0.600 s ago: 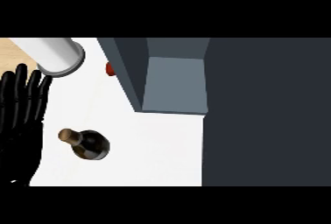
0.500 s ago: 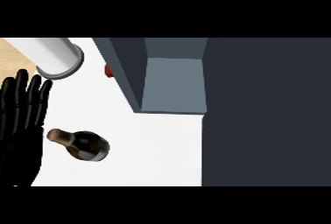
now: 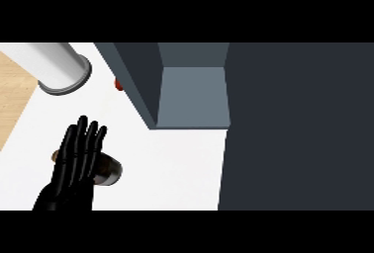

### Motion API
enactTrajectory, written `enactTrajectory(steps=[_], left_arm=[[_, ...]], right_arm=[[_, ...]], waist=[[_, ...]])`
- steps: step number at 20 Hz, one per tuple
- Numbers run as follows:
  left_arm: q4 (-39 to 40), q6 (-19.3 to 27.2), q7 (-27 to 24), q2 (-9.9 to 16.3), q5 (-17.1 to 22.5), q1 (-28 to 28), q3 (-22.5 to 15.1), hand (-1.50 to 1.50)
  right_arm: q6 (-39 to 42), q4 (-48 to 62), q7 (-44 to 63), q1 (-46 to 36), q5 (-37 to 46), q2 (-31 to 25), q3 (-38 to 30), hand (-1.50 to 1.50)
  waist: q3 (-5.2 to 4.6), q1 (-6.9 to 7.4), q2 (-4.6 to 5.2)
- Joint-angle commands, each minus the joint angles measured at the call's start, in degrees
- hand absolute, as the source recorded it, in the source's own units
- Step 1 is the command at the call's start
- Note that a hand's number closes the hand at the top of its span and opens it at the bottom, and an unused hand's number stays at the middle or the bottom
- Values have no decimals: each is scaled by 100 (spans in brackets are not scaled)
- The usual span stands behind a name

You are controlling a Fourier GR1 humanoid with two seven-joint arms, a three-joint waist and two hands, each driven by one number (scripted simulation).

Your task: Pick up the wine, place it into the cabinet and close the cabinet

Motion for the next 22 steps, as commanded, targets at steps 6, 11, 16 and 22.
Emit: enactTrajectory(steps=[6,11,16,22], left_arm=[[-473,1602,893,-71,-1126,-4,-2028,-150],[-724,1693,1182,-72,-1270,-112,-2102,-150],[-1124,2184,2108,-72,-2000,-363,-2688,-150],[-1579,2091,2749,-72,-2317,-551,-2297,-150]], right_arm=[[179,-872,614,415,-71,-69,263,-150],[-65,-1412,1620,28,-301,-91,155,-150],[-35,-1428,1578,-51,-160,-47,255,-150],[-419,-1390,2484,-945,-263,-104,-10,-150]], waist=[[12,2,10],[9,18,11],[12,20,3],[9,39,16]])
